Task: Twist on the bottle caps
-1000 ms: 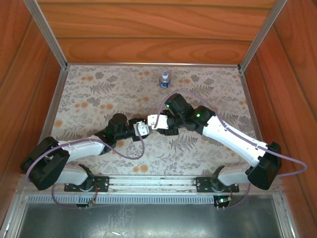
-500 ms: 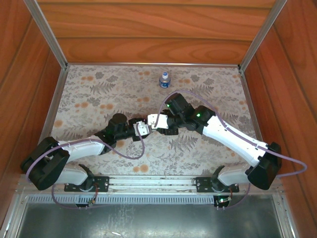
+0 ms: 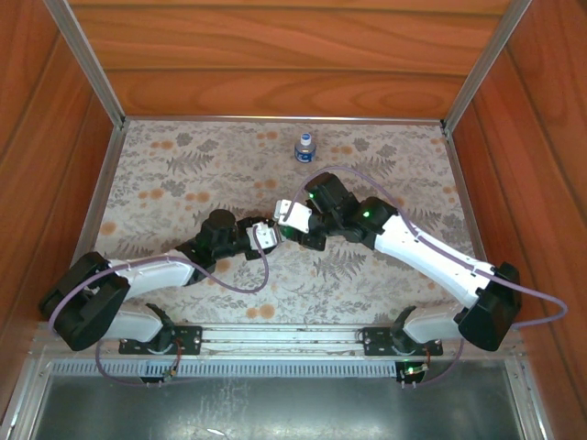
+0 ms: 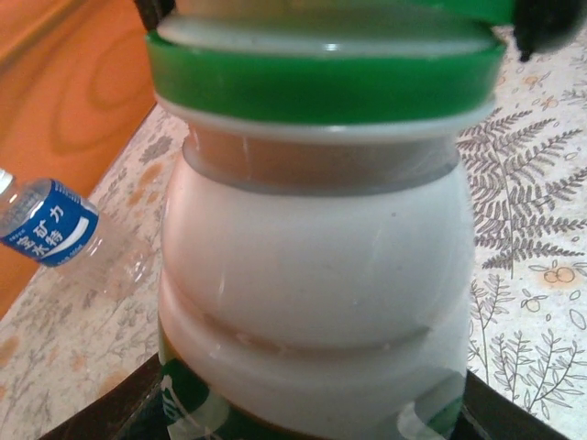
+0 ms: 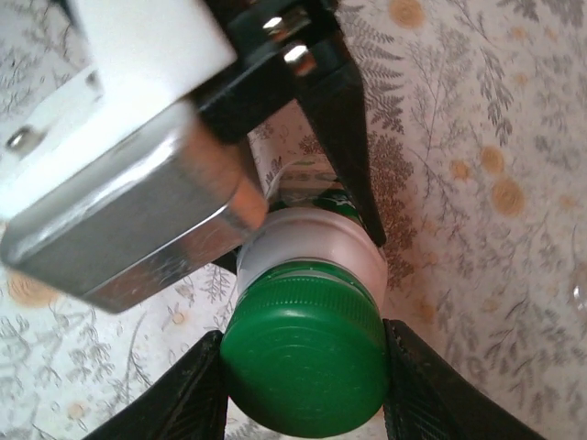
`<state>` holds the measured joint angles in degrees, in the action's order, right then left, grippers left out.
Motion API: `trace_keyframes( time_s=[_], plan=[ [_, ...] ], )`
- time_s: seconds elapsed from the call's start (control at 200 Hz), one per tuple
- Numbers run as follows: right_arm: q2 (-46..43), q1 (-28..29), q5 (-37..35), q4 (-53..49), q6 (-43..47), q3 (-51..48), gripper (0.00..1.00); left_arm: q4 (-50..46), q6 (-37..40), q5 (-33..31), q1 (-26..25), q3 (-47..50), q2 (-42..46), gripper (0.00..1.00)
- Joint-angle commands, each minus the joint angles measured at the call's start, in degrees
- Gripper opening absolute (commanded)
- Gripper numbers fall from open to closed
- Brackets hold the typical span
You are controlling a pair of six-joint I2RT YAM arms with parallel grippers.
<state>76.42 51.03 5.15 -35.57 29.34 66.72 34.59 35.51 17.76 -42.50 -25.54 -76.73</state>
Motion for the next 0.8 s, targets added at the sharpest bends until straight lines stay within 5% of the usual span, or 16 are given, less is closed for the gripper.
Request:
trace_keyframes(
  time_s=[0.0,0.255,0.365,0.485,0.685,0.794],
  plan=[
    [-1.2,0.5,-1.2,8.0,-24.3,-0.4,0.16,0.7,2.0,-4.9,-0.4,-1.9,-0.8,0.51],
    [-0.5,0.5,-6.6,8.7,-63.1,-1.9,0.19,0.8,5.1,-8.7,-0.4,-2.7,-1.6,0.51],
    [-0.4,0.5,-4.2,8.9,-69.4,-2.0,0.21,0.7,5.7,-8.4,-0.4,-2.6,-1.6,0.51],
    [-1.4,0.3,-4.9,7.5,-64.3,-1.3,0.29,0.7,5.5,-7.2,-0.4,-2.2,-1.2,0.51],
    [-6.1,0.3,-5.2,5.3,-36.6,-3.0,0.65,0.1,4.1,-4.3,-0.4,-1.1,-0.1,0.51],
    [-9.5,0.3,-5.6,3.0,-22.3,-4.5,0.68,-0.3,4.1,-3.0,-0.4,-0.8,0.2,0.51]
  ],
)
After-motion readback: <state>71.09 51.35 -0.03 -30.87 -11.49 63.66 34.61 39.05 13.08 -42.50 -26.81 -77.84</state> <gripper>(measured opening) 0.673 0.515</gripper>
